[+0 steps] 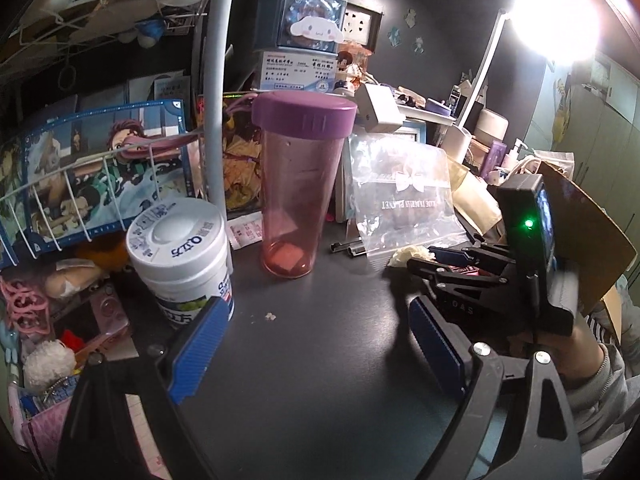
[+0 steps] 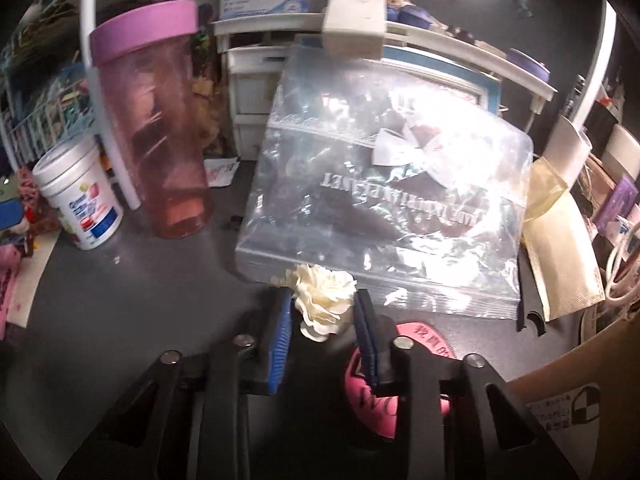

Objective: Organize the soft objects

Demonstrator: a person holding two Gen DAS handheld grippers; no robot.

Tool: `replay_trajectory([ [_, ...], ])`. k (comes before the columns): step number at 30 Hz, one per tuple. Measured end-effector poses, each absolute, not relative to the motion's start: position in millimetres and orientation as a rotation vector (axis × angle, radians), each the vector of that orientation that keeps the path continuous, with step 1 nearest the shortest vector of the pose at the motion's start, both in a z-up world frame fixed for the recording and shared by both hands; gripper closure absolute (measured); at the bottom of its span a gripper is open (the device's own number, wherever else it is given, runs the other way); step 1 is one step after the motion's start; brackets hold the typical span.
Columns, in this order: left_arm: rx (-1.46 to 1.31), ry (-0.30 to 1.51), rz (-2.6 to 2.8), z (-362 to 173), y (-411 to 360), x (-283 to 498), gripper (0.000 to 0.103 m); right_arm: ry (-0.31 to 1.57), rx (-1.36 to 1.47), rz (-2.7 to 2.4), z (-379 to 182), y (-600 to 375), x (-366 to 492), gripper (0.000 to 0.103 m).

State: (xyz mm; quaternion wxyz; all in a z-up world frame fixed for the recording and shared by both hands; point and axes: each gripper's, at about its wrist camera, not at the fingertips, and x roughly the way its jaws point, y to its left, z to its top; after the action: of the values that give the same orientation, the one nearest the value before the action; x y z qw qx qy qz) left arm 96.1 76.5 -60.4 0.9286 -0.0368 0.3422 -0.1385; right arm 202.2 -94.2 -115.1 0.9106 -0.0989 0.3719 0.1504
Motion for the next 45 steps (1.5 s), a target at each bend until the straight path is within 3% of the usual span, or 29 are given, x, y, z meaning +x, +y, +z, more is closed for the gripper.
replay_trajectory([
  [11, -0.067, 0.714, -0.286, -62, 75, 99, 0.013, 0.82, -0.177, 0.696, -112, -60, 153, 0.083],
  [12, -0.066, 0.714, -0.286, -62, 75, 99, 0.013, 0.822, -0.18, 0.697, -112, -59, 150, 0.077],
  [13, -0.066, 0.714, -0.287, -62, 75, 99, 0.013, 0.818, -0.18, 0.682, -108, -60, 147, 0.064],
  [15, -0.069, 0.713, -0.286, -62, 75, 100, 0.013, 0.782, -0.169, 0.634, -101, -66, 145, 0.053],
  [26, -0.048, 0.743, -0.312, -70, 68, 104, 0.013, 0.718, -0.341, 0.231, -107, -94, 166, 0.053],
  [32, -0.043, 0.754, -0.326, -74, 62, 107, 0.013, 0.723, -0.402, 0.168, -116, -98, 175, 0.06],
  [39, -0.047, 0.757, -0.322, -75, 65, 107, 0.013, 0.721, -0.416, 0.155, -117, -104, 173, 0.09],
  [45, -0.032, 0.778, -0.348, -79, 59, 108, 0.013, 0.756, -0.339, 0.266, -113, -108, 174, 0.098],
])
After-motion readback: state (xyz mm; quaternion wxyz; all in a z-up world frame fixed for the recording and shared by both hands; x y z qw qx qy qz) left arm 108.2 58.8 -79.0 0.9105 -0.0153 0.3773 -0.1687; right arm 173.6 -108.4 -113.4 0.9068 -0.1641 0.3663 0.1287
